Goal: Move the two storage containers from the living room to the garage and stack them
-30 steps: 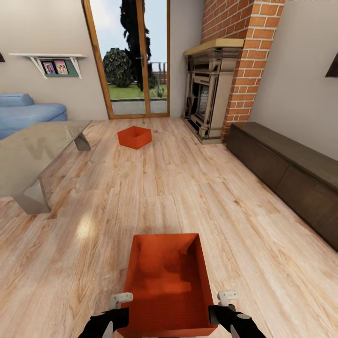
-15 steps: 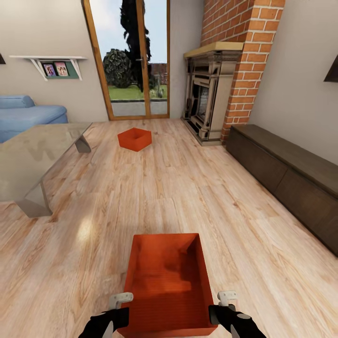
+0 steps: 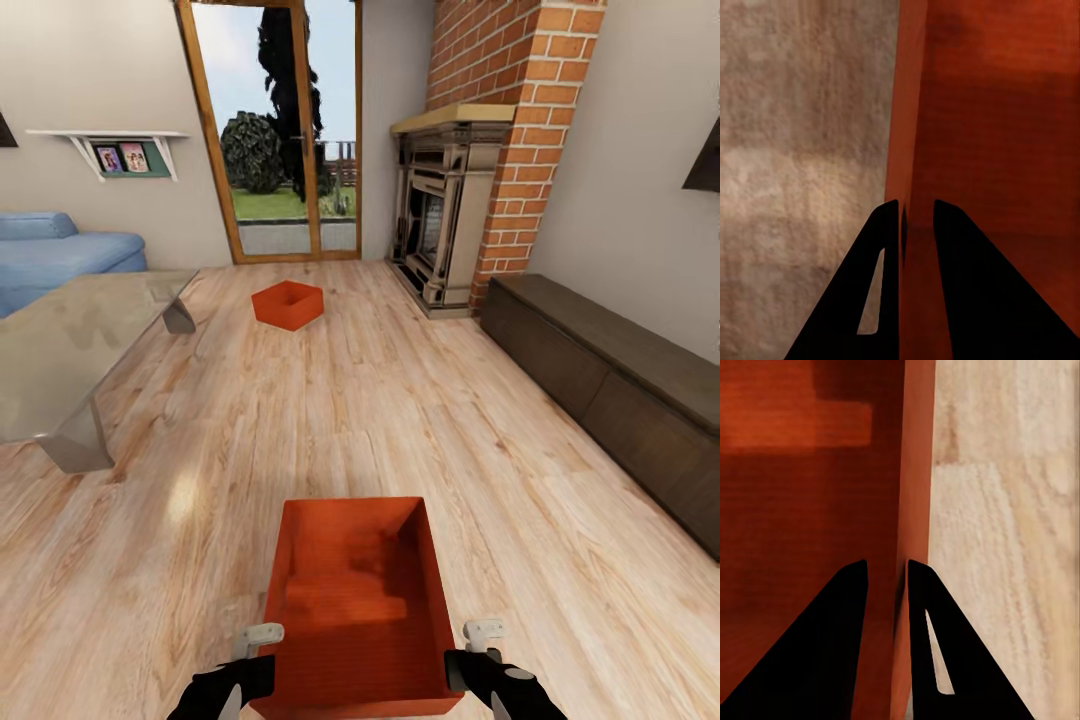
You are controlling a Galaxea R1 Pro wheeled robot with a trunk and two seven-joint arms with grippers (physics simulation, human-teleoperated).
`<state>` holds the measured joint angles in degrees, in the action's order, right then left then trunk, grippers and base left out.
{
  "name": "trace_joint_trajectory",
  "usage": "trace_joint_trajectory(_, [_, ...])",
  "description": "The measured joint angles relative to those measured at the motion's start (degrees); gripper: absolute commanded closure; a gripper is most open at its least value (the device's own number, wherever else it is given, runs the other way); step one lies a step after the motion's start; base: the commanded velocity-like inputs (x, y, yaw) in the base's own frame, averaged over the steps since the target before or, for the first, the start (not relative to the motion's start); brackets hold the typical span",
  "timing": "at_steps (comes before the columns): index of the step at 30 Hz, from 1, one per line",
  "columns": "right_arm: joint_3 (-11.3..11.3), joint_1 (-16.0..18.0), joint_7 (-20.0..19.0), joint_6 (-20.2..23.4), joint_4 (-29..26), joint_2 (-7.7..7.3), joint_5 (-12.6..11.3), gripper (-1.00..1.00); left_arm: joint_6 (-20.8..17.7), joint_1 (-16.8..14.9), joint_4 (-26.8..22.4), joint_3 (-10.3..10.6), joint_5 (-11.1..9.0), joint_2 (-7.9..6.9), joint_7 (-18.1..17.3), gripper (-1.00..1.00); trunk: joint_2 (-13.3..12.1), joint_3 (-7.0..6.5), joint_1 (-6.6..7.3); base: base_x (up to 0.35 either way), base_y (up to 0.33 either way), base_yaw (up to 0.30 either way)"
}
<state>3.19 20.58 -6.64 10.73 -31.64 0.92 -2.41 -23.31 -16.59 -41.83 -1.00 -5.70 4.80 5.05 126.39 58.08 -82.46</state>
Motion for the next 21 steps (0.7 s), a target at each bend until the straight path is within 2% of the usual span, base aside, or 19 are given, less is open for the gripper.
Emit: trace_joint_trajectory(21, [0.0,0.0,0.0,0.0,0.0,0.02,0.0,1.0,0.0,0.0,0.0,0.0,-0.1,-0.06,0.0,1.0,-8.4,-5.73,4.61,0.0,0.0,0.0])
